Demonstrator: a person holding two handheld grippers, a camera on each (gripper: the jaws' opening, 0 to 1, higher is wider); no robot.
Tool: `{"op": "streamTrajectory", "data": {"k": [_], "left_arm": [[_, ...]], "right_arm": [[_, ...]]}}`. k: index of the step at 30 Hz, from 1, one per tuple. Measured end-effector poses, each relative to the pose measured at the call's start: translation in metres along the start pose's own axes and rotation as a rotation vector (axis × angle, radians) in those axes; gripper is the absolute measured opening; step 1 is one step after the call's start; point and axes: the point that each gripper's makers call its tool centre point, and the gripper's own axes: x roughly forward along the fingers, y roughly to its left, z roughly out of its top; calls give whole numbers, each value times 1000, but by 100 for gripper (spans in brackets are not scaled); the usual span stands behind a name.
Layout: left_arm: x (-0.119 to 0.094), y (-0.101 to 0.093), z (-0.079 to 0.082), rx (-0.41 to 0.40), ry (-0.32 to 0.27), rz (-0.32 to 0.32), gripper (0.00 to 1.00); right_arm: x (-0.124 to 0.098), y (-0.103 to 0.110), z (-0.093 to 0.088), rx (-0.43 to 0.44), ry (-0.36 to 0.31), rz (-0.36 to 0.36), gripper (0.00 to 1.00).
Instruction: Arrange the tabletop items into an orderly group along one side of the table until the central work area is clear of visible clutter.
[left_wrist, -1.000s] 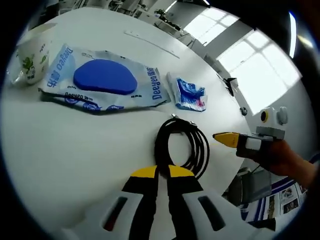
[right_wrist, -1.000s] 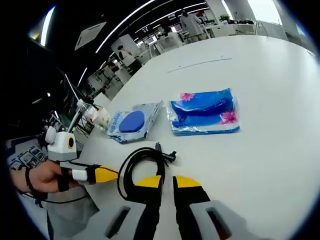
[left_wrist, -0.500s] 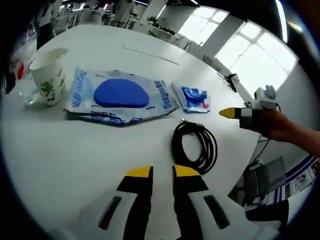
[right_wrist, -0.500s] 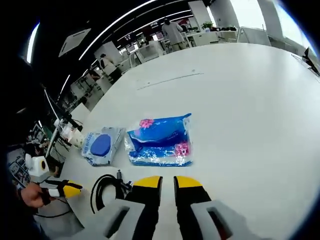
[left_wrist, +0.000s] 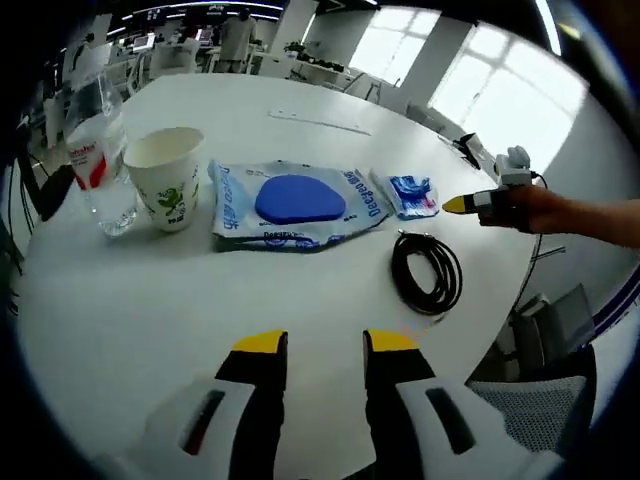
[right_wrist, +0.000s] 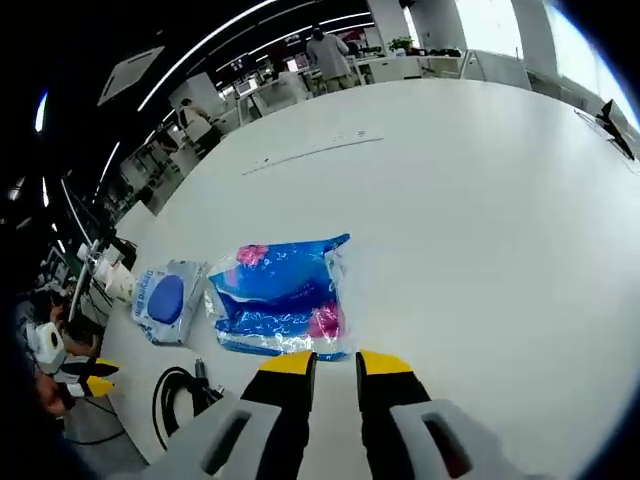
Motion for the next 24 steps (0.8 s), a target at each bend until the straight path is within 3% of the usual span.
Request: {"op": "streamTrajectory", "data": {"k": [10, 14, 18, 24], "left_arm": [[-38, 40, 9, 36, -43, 47, 38], [-54, 44, 15, 54, -69, 55, 38], [-66, 49, 16, 67, -85, 55, 45], [-81, 58, 21, 65, -97, 74, 45]], "right_arm": [[17, -4, 23, -41, -3, -16, 16], [22, -1, 25, -61, 9, -16, 15], [27, 1, 24, -85, 18, -14, 14], [33, 3, 28, -121, 21, -23, 9]]}}
